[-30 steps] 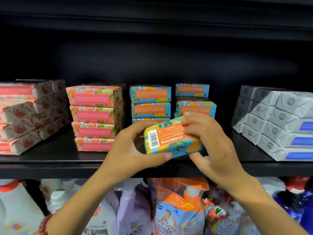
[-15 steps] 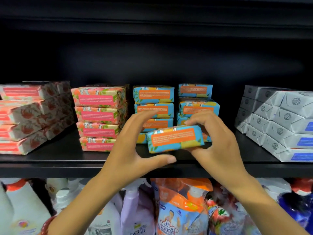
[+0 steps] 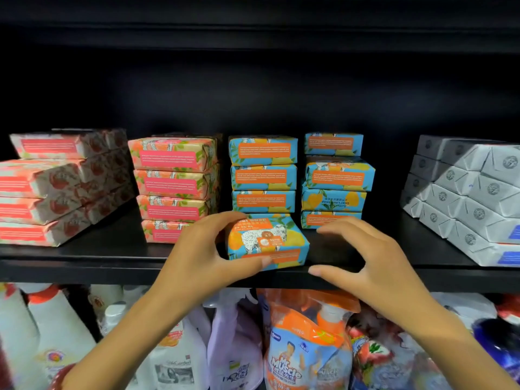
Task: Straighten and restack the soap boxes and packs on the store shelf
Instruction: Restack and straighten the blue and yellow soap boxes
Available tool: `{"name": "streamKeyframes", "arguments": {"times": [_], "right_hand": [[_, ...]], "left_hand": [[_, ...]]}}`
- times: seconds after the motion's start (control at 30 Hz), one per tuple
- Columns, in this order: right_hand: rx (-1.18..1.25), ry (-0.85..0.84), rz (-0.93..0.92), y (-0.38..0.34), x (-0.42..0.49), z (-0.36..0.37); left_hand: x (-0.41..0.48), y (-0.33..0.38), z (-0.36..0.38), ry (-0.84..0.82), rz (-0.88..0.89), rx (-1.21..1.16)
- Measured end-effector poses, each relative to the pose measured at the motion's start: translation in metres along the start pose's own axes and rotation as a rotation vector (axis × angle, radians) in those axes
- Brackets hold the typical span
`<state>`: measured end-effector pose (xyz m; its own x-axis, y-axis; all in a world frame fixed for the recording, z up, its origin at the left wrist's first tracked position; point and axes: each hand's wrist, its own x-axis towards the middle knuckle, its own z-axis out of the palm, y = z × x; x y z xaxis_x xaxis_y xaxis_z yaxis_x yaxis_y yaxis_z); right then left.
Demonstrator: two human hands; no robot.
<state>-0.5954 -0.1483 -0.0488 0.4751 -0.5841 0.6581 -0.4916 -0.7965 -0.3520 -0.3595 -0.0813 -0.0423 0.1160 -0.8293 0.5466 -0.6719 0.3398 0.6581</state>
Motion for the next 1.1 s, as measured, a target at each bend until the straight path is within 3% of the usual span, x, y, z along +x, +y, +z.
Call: {"name": "streamKeyframes", "arguments": {"times": [0.13, 0.5, 1.1], "right_hand": [[-0.017, -0.123, 0.034, 0.005, -0.007, 0.001], [-0.067, -0.097, 0.02, 0.008, -0.012, 0.004], [-0.037, -0.097, 0.034, 0.009, -0.011, 0.005]], "left_hand": [[-0.003, -0.002, 0.006, 0.039, 0.006, 0.074], [-0.005, 0.013, 0.018, 0.134, 0.393, 0.395], [0.015, -0.004, 0.02, 0.134, 0.26, 0.399]]}}
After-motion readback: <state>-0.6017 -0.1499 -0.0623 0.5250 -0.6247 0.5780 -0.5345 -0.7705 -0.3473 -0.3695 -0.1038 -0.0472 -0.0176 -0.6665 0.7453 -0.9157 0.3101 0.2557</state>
